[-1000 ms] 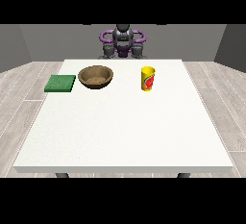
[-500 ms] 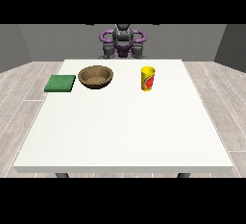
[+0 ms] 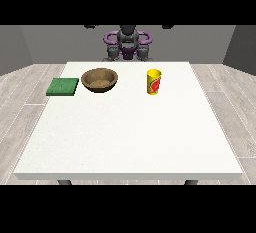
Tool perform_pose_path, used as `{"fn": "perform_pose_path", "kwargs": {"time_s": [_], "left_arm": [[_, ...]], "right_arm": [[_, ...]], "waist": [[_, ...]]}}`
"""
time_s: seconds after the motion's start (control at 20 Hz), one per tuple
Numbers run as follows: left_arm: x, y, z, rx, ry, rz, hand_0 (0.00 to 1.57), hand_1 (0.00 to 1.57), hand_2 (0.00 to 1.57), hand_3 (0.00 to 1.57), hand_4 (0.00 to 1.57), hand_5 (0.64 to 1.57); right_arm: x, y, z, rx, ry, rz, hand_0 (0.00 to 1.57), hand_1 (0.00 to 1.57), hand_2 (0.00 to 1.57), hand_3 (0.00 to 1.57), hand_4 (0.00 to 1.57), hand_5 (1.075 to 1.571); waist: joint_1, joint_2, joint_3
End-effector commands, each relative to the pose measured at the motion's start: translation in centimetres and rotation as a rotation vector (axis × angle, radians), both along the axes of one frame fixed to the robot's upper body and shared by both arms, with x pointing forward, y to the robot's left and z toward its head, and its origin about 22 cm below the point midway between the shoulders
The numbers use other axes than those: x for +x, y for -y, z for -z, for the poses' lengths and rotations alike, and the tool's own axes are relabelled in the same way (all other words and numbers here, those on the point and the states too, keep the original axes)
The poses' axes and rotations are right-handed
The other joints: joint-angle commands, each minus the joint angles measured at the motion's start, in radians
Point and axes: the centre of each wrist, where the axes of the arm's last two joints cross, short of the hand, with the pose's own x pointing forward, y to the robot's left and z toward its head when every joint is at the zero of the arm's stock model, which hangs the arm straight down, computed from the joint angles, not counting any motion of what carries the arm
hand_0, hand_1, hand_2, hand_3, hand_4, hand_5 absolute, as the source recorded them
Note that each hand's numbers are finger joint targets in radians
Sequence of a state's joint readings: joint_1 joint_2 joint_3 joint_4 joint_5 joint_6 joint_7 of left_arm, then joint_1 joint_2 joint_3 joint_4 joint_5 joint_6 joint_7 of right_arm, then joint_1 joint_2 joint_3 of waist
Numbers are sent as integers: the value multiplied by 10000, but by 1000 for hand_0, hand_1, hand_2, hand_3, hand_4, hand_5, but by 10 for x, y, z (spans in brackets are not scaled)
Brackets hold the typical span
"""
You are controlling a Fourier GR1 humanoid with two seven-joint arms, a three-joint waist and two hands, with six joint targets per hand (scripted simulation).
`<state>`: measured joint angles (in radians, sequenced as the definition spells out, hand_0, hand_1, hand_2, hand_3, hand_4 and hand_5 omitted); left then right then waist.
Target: Pick the cup and pour the ball into the bowl, then pick the bowl and place it on the pad
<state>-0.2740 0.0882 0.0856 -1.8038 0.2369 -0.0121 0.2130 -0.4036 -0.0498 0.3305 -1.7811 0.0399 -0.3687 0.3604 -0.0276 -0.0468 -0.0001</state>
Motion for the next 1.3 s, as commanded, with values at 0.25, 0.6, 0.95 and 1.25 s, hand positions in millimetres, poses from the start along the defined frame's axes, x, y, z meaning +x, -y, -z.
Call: {"fn": "perform_pose_path", "kwargs": {"time_s": [0.25,0.6,0.95,1.25], "left_arm": [[49,-21,-12,1296,2279,-1606,0,0,0,0,0,1447],[41,-54,79,1151,2001,-2213,0,0,0,0,0,1409],[57,-64,111,1302,1246,-1484,0,0,0,0,0,1409],[58,-69,144,1162,1486,-2017,0,0,0,0,0,1443]], "right_arm": [[3,1,-43,148,2148,-1113,0,0,0,0,0,1567],[-8,31,-45,112,2359,-905,0,0,0,0,0,1568],[1,52,-49,349,2042,-301,0,0,0,0,0,1569],[-12,71,-43,303,2440,-658,0,0,0,0,0,1567]], "waist": [[-1362,2656,-5],[-1441,2841,-8],[-935,2255,-3],[-1506,2770,-4]]}}
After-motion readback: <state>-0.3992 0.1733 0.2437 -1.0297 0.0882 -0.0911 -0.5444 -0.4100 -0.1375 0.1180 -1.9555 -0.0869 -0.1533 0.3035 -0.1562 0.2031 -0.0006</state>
